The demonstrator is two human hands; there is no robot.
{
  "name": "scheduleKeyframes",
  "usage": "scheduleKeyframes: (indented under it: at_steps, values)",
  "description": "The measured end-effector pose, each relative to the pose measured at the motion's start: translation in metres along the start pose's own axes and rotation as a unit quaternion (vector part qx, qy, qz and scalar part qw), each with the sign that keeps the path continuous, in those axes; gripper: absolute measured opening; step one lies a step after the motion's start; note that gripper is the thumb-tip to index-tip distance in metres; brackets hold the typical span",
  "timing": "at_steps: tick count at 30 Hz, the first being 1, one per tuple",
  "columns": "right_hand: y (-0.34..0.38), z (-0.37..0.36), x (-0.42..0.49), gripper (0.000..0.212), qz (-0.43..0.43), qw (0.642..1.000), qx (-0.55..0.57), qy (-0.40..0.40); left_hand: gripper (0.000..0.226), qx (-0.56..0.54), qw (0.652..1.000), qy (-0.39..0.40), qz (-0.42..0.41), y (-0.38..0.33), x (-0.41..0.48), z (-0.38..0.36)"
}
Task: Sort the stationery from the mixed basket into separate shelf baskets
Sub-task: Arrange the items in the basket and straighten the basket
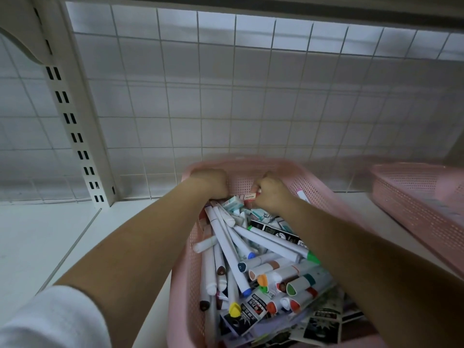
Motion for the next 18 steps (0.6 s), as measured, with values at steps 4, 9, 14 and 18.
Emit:
scheduleKeyframes:
  at_steps: [4, 9, 14, 18]
  values:
    - [0.003, 0.003, -0.003, 0.042, 0.019, 0.999, 0.028, 0.000, 0.023, -0.021, 1.000, -0.015, 0.007, 0.004, 0.000, 0.000]
    - [0.007, 0.019, -0.008, 0.037, 0.047, 0.996, 0.050, -0.052, 0.013, -0.020, 0.992, -0.117, -0.042, -0.007, -0.011, 0.019]
    - [-0.001, 0.051, -0.015, 0.025, 0.030, 0.984, 0.072, -0.162, 0.024, -0.062, 0.966, -0.240, -0.077, -0.003, -0.021, 0.038]
    - [0.006, 0.083, -0.026, 0.030, 0.022, 0.978, 0.141, -0.152, 0.024, -0.098, 0.940, -0.315, -0.088, 0.003, -0.037, 0.054]
Point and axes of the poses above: each hand's wrist, its own x-axis towards the middle knuckle, its own z-axis out of the back of the hand, y = z × x, the point moved 7 cm from there along x, towards the middle knuckle, and after that the axes turned 4 degrees about x, right-handed, at the moved point
